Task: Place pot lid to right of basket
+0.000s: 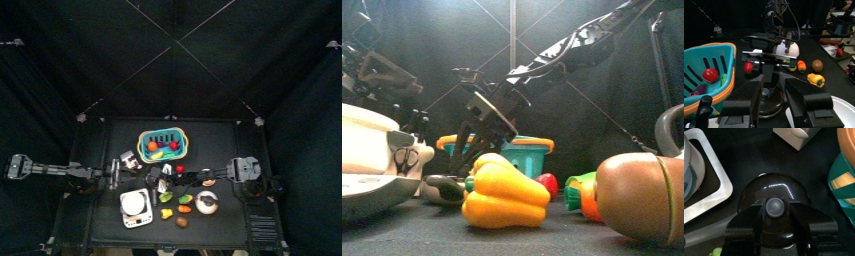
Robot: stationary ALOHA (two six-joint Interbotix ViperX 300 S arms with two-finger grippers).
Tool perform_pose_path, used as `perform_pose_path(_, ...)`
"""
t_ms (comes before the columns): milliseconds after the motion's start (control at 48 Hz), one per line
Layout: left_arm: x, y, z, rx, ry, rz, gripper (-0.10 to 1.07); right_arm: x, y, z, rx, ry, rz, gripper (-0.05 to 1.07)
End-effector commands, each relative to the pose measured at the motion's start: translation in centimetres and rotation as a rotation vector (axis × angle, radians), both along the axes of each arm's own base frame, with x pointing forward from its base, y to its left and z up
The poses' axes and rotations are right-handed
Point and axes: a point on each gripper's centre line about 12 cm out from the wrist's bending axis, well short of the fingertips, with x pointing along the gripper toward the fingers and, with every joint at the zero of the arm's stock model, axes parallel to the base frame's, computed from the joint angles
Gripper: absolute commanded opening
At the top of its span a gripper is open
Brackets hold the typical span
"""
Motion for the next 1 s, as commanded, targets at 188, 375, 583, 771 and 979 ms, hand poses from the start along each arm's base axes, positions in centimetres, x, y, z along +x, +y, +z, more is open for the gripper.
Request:
perform_pose_path(188, 0.3, 0.0, 0.7, 0.003, -0.02, 0.0, 0.74, 0.4, -0.3, 4.2, 0.001, -0.093, -0.006, 0.7)
perform_pose_path(375, 0.4, 0.0, 0.6, 0.004, -0.018, -0.001, 0.74, 0.4, -0.3, 5.0, 0.002, -0.109, -0.006, 0.7)
perform_pose_path(583, 0.3, 0.0, 0.7, 0.004, -0.02, -0.001, 0.74, 0.3, -0.3, 5.5, 0.002, -0.118, -0.007, 0.7)
perform_pose_path(771, 0.3, 0.0, 0.7, 0.003, -0.02, 0.0, 0.74, -0.3, -0.3, 6.5, 0.0, -0.133, -0.009, 0.7)
perform_pose_path(979, 0.3, 0.0, 0.7, 0.004, -0.02, -0.001, 0.74, -0.5, -0.4, 6.6, -0.003, -0.129, -0.014, 0.7)
